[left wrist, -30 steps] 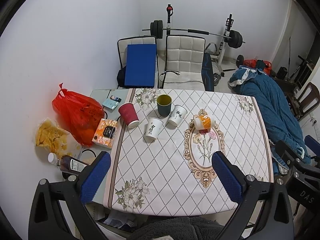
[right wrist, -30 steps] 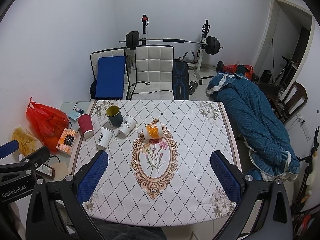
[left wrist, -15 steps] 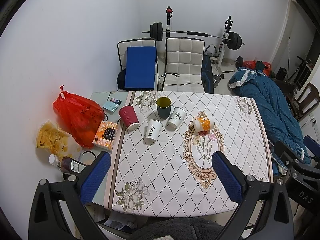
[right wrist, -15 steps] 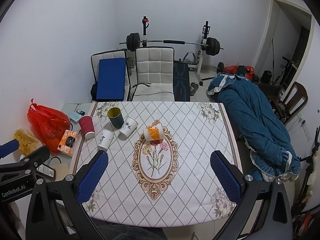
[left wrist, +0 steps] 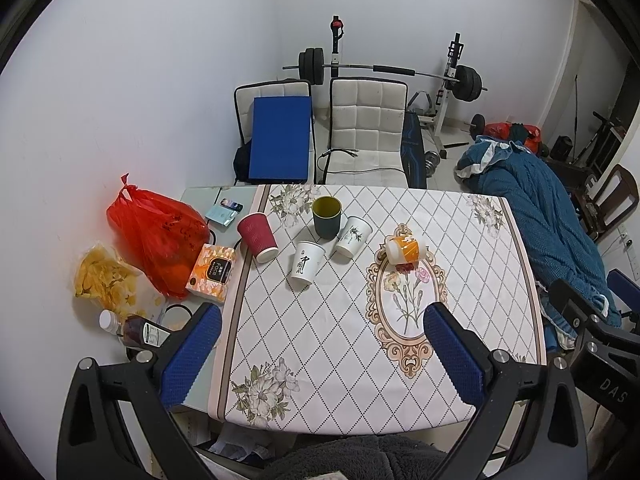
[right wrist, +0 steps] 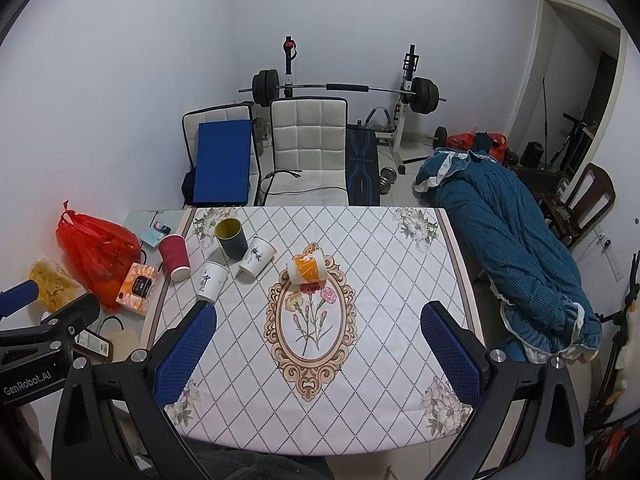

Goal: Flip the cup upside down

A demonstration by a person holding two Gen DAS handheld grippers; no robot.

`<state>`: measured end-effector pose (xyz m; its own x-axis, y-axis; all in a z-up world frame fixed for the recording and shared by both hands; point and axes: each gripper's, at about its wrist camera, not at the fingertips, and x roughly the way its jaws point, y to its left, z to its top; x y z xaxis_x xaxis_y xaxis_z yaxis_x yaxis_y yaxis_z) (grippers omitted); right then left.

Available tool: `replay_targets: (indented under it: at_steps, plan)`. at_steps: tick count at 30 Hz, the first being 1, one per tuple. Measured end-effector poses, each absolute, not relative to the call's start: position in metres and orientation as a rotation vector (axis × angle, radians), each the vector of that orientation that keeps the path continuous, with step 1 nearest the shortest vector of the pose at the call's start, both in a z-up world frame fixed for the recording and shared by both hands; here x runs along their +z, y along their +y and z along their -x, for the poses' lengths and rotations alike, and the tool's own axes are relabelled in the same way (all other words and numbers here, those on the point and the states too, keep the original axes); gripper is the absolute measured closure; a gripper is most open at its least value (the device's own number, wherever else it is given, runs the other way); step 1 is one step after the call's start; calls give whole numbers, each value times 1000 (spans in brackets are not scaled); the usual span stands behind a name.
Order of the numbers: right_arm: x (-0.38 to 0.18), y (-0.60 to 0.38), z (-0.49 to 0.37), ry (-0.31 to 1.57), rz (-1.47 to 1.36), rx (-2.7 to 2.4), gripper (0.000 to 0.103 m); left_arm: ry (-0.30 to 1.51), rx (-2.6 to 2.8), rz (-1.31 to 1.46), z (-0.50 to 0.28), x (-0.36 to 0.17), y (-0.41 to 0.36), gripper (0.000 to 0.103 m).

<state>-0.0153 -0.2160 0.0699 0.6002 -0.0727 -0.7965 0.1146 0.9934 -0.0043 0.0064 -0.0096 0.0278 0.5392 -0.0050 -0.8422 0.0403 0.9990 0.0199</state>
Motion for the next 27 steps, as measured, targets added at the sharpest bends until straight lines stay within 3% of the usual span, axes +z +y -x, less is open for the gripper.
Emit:
replay_targets:
  at_steps: [17,27]
  plan:
    - [78,-216,11,921,-58,-102,0,1000,-18,-33,-10,33,-15,0]
    - [6,-231,-14,1051,-65,-102,0,1084,99,-37,-33,-34,-13,0]
